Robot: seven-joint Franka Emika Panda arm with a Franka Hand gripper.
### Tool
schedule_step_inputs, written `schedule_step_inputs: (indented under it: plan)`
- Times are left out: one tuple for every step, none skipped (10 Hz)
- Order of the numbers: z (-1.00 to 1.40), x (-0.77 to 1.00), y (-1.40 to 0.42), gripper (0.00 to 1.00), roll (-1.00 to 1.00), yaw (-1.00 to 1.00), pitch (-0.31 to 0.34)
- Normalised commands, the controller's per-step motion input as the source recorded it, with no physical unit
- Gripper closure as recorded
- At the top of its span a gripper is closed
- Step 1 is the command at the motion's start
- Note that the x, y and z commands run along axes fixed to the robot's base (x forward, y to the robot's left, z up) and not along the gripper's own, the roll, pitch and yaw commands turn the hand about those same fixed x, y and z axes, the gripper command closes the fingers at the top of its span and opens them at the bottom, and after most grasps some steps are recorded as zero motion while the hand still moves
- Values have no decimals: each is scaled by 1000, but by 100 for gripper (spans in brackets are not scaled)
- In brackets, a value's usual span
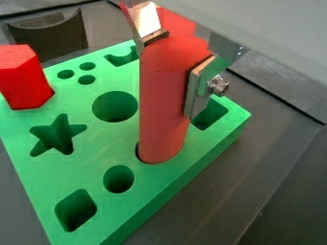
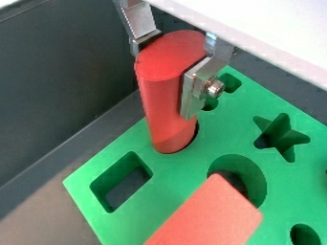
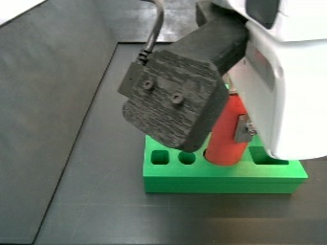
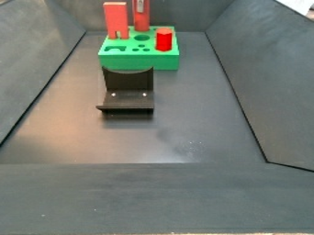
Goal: Pick up the oval object. Move up. Place the oval object on the fixture. Regrasp the oval object. Move to above the board. Insert the oval object.
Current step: Insert the oval object.
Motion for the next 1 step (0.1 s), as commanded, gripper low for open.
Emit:
schedule_step_inputs:
  plan:
    - [0,0,0,100,0,0,0]
